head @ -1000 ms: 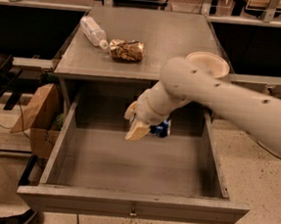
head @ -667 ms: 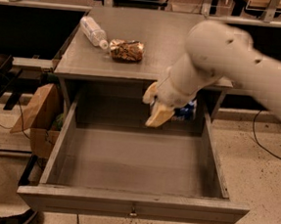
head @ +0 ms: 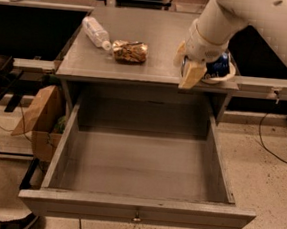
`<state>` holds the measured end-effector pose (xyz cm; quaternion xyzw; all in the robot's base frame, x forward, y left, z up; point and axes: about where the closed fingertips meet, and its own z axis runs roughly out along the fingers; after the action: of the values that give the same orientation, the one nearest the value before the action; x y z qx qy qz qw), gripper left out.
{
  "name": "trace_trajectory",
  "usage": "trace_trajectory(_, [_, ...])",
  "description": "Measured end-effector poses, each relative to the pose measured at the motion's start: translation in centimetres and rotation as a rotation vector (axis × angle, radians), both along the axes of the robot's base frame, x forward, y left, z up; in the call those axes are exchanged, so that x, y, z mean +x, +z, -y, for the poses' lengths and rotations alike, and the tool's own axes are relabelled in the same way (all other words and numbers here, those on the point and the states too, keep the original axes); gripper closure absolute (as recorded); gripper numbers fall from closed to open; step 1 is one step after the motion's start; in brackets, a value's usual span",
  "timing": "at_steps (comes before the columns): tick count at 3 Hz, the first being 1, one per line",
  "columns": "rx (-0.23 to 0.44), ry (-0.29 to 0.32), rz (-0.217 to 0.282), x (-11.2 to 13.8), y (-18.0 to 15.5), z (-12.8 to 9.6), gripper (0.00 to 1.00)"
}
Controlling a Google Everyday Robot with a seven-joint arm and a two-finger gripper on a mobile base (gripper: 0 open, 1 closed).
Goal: Pick pepsi can from top drawer and place on counter
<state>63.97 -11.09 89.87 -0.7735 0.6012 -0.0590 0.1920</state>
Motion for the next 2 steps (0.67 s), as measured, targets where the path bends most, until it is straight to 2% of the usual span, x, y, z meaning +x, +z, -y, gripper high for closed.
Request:
trace_trajectory(1, [-0.041,-0.066,0.087,6.1,2.8,1.5,1.0])
trace_trajectory(2, [-0.025,-0.153,0.211,11.3,6.4,2.1,1.0])
